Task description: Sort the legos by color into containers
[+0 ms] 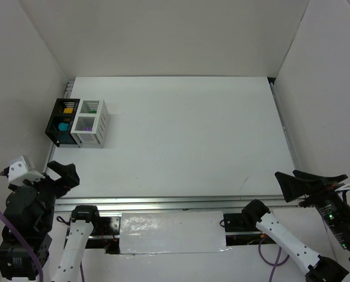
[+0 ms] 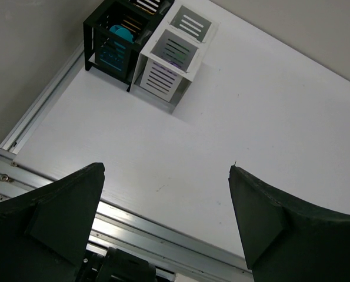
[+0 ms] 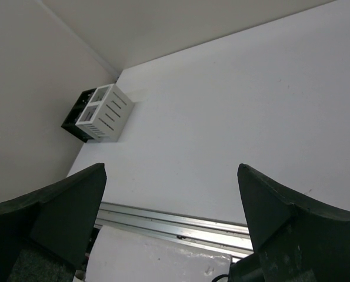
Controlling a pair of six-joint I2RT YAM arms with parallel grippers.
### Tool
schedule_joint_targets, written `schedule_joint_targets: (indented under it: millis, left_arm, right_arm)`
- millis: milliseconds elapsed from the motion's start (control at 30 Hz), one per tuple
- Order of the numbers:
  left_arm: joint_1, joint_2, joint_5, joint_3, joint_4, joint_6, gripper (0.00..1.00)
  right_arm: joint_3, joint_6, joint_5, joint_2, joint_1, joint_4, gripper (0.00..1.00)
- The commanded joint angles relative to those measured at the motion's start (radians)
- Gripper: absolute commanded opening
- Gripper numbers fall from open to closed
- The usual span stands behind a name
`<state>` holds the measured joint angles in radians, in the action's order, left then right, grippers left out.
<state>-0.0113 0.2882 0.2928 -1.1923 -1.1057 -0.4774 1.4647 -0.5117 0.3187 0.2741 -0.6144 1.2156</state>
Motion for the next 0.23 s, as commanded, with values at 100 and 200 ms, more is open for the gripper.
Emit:
schedule_joint_targets:
  millis: [100,200]
  left_arm:
    - [0.004,-0.009,0.023,0.007,0.024,-0.006,1.00]
    - [0.004,-0.015,0.019,0.010,0.026,-0.004,1.00]
  right_arm:
    - [-0.021,-0.013,0.002,-0.009,-0.001,0.024,1.00]
    - [-0.032,-0.017,-0.004,0.000,-0.002,0.006,1.00]
